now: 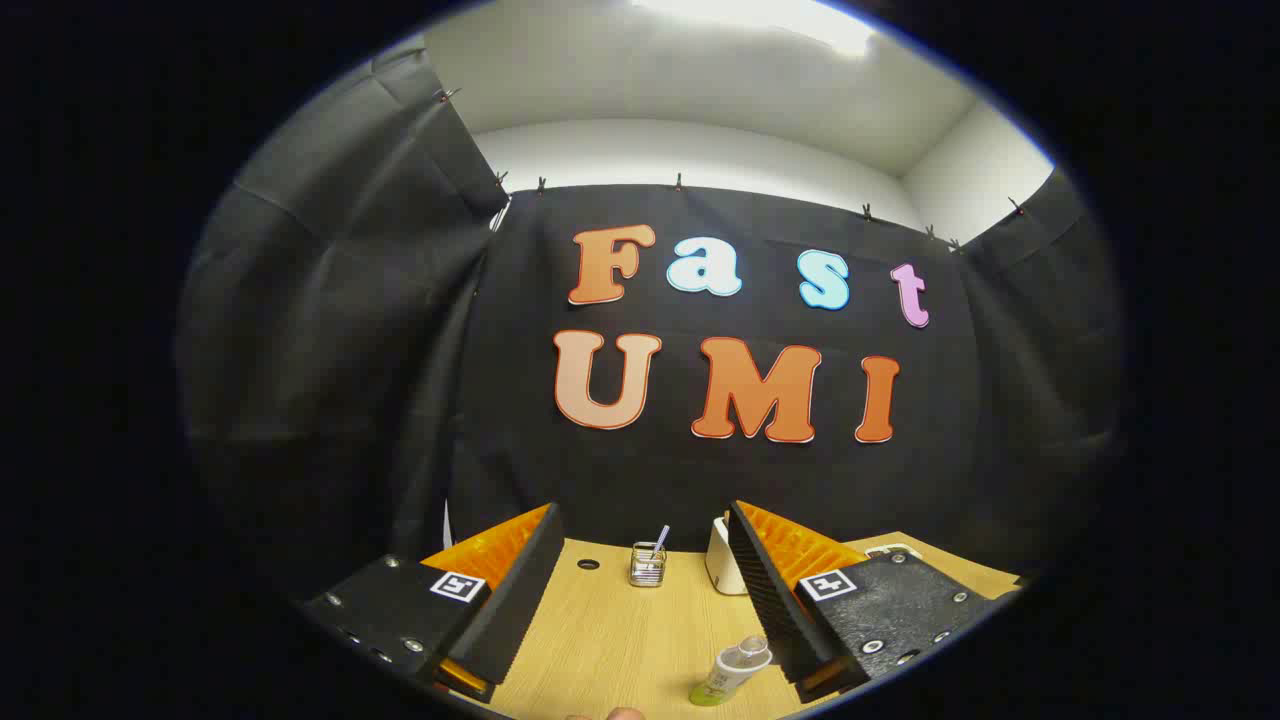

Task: Take the bottle from table, then pour the juice into the cup, finally place the bottle on the coaster

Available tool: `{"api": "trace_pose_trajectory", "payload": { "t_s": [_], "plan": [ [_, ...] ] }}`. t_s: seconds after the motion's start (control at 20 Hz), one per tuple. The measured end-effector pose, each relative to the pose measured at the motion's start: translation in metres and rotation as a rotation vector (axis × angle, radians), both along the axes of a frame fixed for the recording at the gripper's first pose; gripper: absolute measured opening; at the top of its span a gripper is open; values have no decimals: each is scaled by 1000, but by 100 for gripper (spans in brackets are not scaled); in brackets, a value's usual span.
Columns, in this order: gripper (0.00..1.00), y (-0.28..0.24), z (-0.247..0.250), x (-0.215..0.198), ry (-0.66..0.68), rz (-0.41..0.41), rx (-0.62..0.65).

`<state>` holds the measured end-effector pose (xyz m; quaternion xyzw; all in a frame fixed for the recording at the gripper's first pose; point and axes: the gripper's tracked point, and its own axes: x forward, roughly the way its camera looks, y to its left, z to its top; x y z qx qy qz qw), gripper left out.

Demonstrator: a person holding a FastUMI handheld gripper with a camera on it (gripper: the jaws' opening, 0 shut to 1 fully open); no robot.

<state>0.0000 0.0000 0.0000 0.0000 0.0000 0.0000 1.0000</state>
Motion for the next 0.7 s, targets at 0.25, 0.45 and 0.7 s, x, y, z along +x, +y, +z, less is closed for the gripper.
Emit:
{"api": "trace_pose_trajectory", "payload": {
  "t_s": [0.25, 0.45, 0.7],
  "plan": [
    [98, -13, 20, -12, -32, -4, 20],
    [98, -34, 18, -13, -18, -47, 38],
    [98, -52, 4, -8, 42, -99, -5]
  ]
}}
